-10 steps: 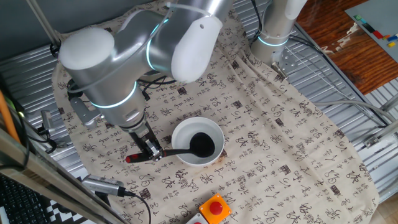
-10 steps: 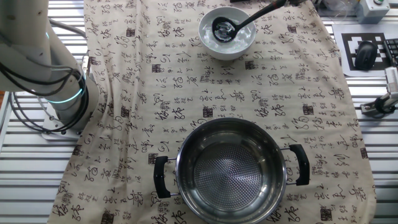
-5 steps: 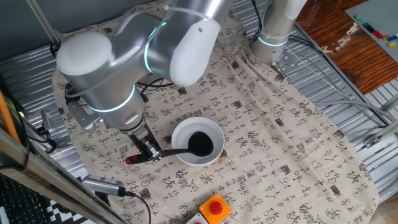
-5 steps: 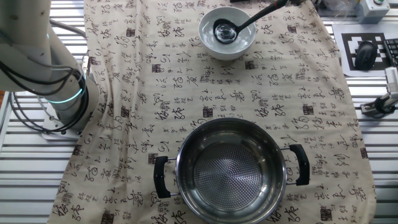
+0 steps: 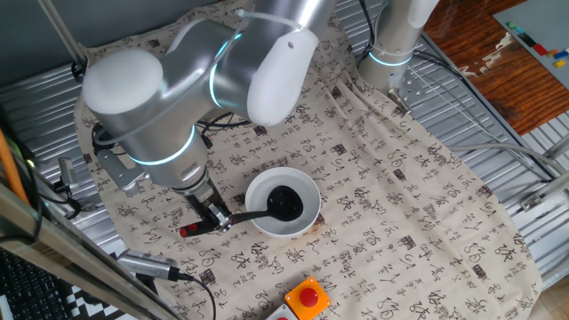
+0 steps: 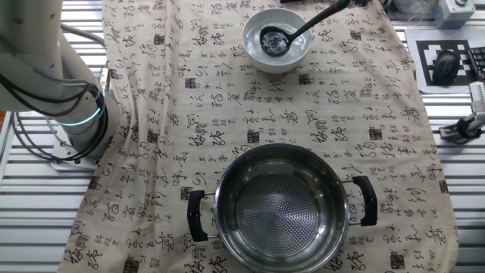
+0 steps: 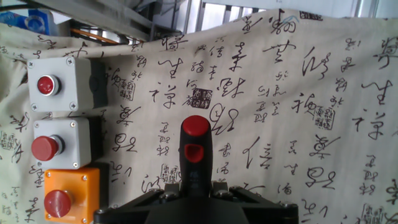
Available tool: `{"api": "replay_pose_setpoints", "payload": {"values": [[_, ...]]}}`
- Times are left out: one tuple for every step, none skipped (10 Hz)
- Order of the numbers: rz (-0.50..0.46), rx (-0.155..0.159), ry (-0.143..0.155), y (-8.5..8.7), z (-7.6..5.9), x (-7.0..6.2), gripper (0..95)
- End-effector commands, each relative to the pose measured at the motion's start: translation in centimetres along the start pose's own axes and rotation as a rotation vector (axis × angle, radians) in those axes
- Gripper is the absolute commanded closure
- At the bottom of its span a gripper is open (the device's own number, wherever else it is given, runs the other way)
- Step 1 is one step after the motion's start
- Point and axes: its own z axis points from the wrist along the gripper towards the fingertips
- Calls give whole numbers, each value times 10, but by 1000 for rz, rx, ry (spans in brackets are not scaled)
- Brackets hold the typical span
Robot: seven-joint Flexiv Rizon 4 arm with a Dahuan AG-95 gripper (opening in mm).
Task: Scoop water with a large spoon from one bowl to another
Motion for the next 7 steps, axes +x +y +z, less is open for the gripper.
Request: {"api": "replay_pose_setpoints", "payload": {"values": [[5, 0, 7, -1, 0, 1, 950], [0, 6, 8, 0, -3, 1, 950], [3, 10, 14, 2, -9, 3, 950], [5, 10, 18, 4, -13, 4, 950], [6, 12, 20, 7, -19, 6, 950], [8, 12, 22, 10, -25, 7, 950], [9, 11, 24, 13, -30, 9, 950]]}}
